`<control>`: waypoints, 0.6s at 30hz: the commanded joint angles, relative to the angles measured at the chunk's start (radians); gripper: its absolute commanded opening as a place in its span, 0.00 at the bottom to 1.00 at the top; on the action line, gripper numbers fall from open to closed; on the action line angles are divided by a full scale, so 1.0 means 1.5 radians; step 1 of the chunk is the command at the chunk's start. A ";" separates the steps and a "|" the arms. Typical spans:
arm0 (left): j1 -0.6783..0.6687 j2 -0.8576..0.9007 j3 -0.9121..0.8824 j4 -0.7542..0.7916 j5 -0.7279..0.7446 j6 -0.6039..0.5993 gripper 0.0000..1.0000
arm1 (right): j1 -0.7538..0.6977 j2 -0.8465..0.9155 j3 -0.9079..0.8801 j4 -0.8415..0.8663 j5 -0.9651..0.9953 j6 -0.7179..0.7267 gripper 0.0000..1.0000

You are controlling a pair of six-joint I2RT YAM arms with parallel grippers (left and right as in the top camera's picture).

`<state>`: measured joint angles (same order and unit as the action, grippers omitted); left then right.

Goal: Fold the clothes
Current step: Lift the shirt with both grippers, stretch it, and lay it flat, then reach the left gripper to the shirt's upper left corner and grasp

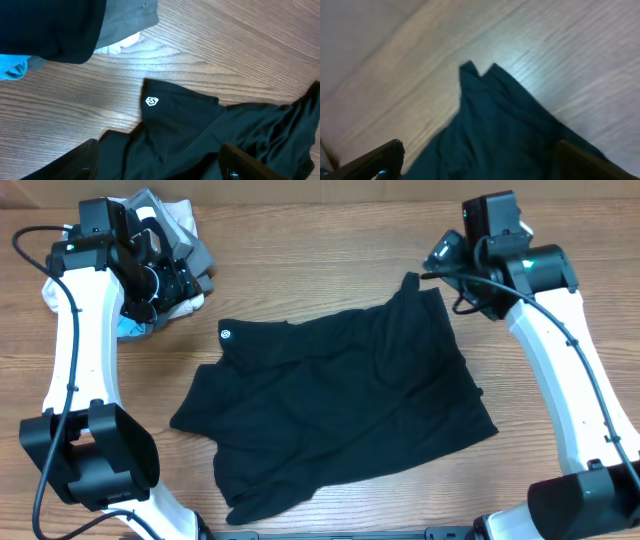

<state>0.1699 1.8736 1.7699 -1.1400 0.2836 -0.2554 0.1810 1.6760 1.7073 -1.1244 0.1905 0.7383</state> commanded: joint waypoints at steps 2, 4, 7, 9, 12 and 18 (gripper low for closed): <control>-0.003 -0.068 0.010 -0.023 0.019 0.032 0.79 | -0.049 -0.044 0.032 -0.054 -0.019 -0.016 1.00; -0.008 -0.100 0.010 -0.045 0.019 0.037 0.80 | -0.066 -0.058 0.042 -0.090 -0.047 -0.017 1.00; -0.020 -0.160 0.010 -0.093 0.019 0.046 0.80 | -0.087 -0.088 0.046 -0.139 -0.077 -0.017 1.00; -0.028 -0.197 0.010 -0.128 0.019 0.046 0.81 | -0.090 -0.109 0.046 -0.168 -0.079 -0.017 1.00; -0.041 -0.248 0.010 -0.186 0.017 0.051 0.86 | -0.090 -0.141 0.046 -0.211 -0.079 -0.017 1.00; -0.066 -0.300 0.009 -0.332 0.014 0.070 0.93 | -0.090 -0.200 0.045 -0.319 -0.079 0.001 1.00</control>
<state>0.0906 1.4322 1.7741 -1.5898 0.2970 -0.1913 0.0463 1.4158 1.7489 -1.5692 0.0795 0.7227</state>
